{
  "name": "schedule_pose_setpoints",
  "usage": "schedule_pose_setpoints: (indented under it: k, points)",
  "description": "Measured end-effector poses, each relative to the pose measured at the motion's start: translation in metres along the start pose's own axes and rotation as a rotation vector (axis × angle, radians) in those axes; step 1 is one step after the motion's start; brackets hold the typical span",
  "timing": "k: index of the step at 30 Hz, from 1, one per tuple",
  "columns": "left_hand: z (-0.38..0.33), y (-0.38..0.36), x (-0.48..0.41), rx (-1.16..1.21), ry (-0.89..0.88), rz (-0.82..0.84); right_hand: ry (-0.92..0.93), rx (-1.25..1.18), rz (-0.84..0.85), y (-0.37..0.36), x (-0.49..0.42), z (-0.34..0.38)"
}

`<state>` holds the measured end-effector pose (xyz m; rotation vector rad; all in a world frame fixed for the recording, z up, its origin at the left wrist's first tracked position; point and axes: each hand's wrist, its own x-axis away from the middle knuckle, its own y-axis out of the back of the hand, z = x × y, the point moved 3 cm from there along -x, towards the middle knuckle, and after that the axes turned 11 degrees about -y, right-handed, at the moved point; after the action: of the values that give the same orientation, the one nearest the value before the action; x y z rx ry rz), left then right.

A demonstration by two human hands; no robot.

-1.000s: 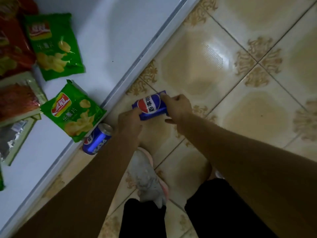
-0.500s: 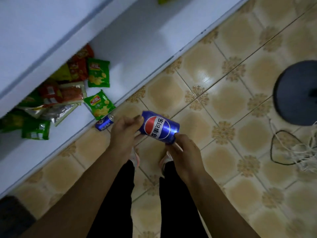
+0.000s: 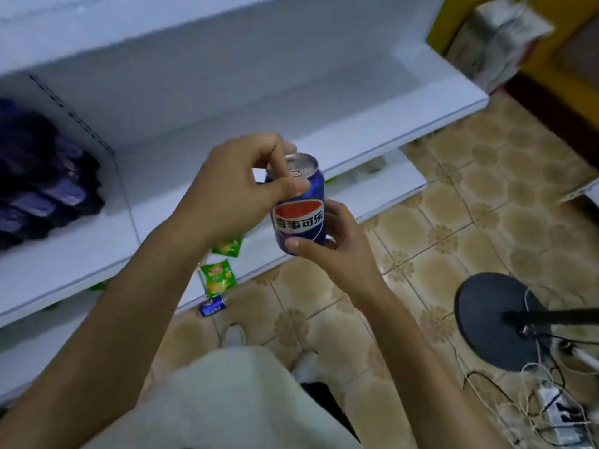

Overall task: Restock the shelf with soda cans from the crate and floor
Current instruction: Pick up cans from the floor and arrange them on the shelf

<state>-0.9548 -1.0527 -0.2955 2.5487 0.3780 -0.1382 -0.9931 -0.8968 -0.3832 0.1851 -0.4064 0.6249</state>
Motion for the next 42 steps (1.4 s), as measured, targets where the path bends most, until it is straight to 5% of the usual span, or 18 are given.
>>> schedule_pose_setpoints:
  k: [7,11,20,31,35,42]
  points:
    - [-0.062,0.05,0.015,-0.174,-0.049,-0.083,0.323,0.151,-0.074,-0.036,0.038,0.067]
    - [-0.077,0.074,0.027,-0.263,-0.053,-0.174,0.299,0.269,-0.04,-0.054,0.036,0.097]
    - [-0.021,0.154,0.094,0.022,0.006,-0.242,0.251,0.052,0.241,-0.138,0.024,0.171]
    - [0.019,0.29,0.086,0.125,-0.192,-0.661,0.518,0.363,0.253,-0.308,0.008,0.281]
    - [0.043,0.348,0.083,-0.012,-0.109,-0.632,0.556,0.413,0.241,-0.358,-0.02,0.309]
    - [0.098,0.387,0.133,-0.68,0.038,-0.503,0.494,0.488,0.057,-0.429,-0.116,0.335]
